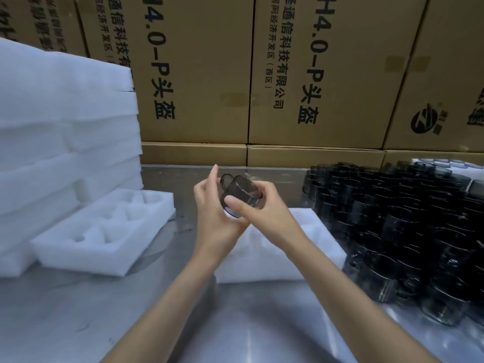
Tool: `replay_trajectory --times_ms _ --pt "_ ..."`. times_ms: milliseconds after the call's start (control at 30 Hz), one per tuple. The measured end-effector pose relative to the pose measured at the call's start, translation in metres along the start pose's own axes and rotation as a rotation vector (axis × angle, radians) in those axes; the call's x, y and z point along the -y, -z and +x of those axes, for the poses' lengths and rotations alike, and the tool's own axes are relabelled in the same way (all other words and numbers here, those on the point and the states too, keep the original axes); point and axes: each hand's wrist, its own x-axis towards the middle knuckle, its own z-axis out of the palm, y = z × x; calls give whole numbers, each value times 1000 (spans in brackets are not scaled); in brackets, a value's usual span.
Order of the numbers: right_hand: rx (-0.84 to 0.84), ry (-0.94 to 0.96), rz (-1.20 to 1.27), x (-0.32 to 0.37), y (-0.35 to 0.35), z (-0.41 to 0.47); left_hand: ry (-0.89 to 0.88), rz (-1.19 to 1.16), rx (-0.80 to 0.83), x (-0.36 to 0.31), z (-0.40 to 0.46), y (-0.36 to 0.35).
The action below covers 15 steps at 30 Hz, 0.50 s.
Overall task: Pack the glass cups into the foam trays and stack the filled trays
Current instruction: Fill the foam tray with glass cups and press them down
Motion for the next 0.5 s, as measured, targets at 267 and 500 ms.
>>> replay_trajectory --times_ms 267,500 --pt "22 64 -182 -2 9 24 -44 -19 136 8 2 20" --pt "105 120 -224 -18 15 29 165 -126 114 18 6 25"
